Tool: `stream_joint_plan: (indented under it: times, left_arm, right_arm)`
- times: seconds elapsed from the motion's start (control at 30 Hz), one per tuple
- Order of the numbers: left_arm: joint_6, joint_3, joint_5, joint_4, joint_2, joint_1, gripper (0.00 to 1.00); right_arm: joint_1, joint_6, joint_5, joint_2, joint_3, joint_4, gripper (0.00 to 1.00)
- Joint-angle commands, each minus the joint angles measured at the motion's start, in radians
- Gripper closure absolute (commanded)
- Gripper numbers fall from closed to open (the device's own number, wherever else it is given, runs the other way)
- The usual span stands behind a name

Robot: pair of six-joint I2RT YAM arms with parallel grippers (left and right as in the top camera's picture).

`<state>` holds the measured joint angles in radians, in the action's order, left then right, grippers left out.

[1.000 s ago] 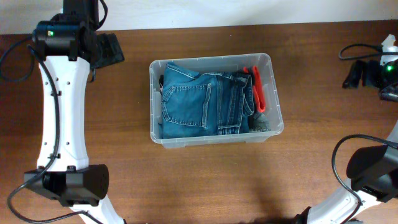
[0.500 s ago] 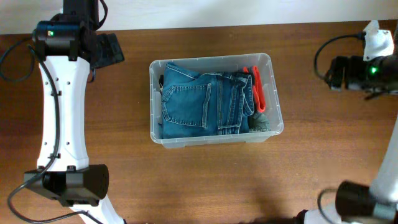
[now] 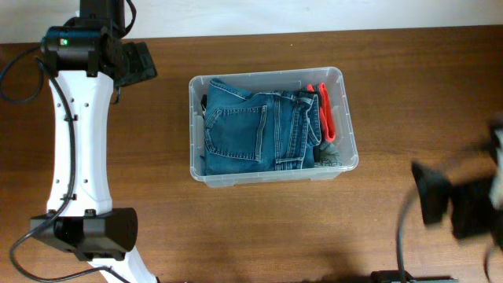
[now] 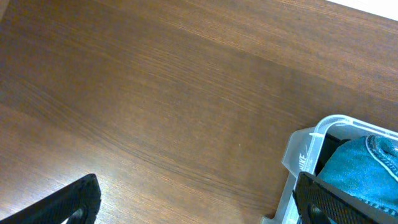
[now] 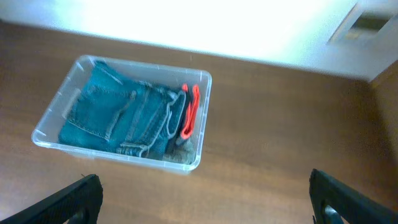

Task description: Pack container

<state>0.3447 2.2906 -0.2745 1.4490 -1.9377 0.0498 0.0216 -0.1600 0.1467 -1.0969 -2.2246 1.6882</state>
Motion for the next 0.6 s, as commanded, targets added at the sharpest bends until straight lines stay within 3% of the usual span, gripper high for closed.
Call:
stream_joint_plan:
  times: [0.0, 0.33, 0.57]
  left_arm:
    - [0.003, -0.003, -0.010, 0.000, -0.002, -0.003, 0.00]
    - [0.003, -0.003, -0.010, 0.000, -0.002, 0.001, 0.00]
    - [0.003, -0.003, -0.010, 0.000, -0.002, 0.002, 0.00]
  right_arm:
    - [-0.039, 0.000, -0.005, 0.116, -0.002, 0.000, 0.02]
    - [-0.246, 0.000, -0.005, 0.327, -0.002, 0.010, 0.02]
    - [-0.290, 0.000, -0.005, 0.393, 0.000, 0.010, 0.02]
